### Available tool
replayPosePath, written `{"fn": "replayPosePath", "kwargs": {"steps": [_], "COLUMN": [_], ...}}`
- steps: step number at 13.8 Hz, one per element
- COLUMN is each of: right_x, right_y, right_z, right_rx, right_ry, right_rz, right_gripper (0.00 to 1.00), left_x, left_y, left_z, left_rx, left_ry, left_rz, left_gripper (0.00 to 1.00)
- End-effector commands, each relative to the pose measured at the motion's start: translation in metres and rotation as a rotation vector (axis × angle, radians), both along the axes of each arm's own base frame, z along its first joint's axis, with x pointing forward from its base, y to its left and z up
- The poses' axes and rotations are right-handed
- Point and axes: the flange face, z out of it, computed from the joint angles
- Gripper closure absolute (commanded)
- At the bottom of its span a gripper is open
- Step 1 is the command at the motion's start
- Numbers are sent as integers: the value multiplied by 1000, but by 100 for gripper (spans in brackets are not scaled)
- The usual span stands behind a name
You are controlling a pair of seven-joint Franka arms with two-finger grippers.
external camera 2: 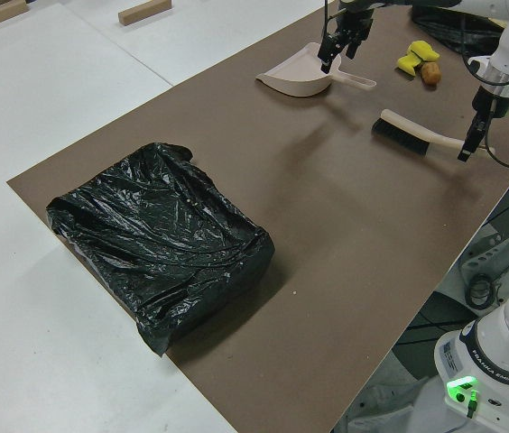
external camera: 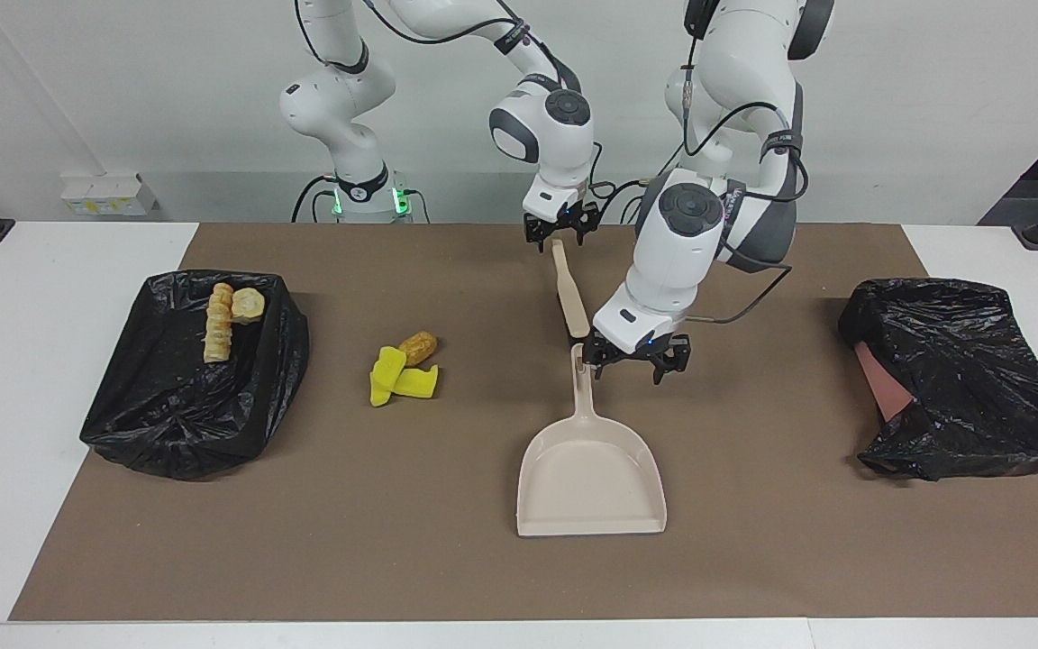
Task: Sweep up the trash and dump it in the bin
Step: 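Grasp the dustpan with the left gripper while the right gripper grasps the brush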
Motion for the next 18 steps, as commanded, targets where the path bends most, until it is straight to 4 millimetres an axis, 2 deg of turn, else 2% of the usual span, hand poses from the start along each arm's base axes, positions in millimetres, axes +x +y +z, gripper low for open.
{"fn": "replayPosePath", "kwargs": {"steps": [1, 2, 3, 4, 5, 6, 7, 9, 11, 12, 13, 14, 18], "right_x": [2, 4, 7, 9, 16, 25, 30, 34, 44, 48, 53, 57, 85], "right_y": [-8, -8, -8, -7, -7, -13, -15, -21, -42, -55, -72, -88, -158], "right_z": [2, 3, 3, 4, 9, 12, 16, 30, 50, 60, 66, 71, 94], "right_rx": [28, 30, 34, 38, 43, 46, 48, 56, 40, 24, 2, -15, -86], "right_ry": [0, -2, -4, -6, -10, -12, -18, -34, -42, -45, -42, -42, -42], "right_rz": [8, 16, 24, 21, -1, -15, -16, -35, -53, -58, -65, -65, -106], "right_gripper": [41, 57, 81, 100, 100, 100, 100, 100, 100, 100, 100, 100, 100], "left_x": [-7, -12, -15, -15, -15, -15, -15, -15, -14, -14, -14, -13, -5], "left_y": [-21, -37, -48, -50, -50, -50, -49, -49, -48, -48, -47, -44, -24], "left_z": [-27, -43, -56, -62, -62, -62, -60, -55, -53, -53, -53, -51, -24], "left_rx": [12, 16, 18, 27, 31, 33, 34, 35, 34, 33, 36, 39, 28], "left_ry": [-10, -3, -10, -14, -10, -8, -7, -7, -7, -7, -4, -6, -42], "left_rz": [17, 15, 13, 22, 27, 26, 26, 25, 29, 30, 32, 24, 16], "left_gripper": [0, 0, 0, 0, 12, 42, 55, 55, 55, 63, 79, 100, 100]}}
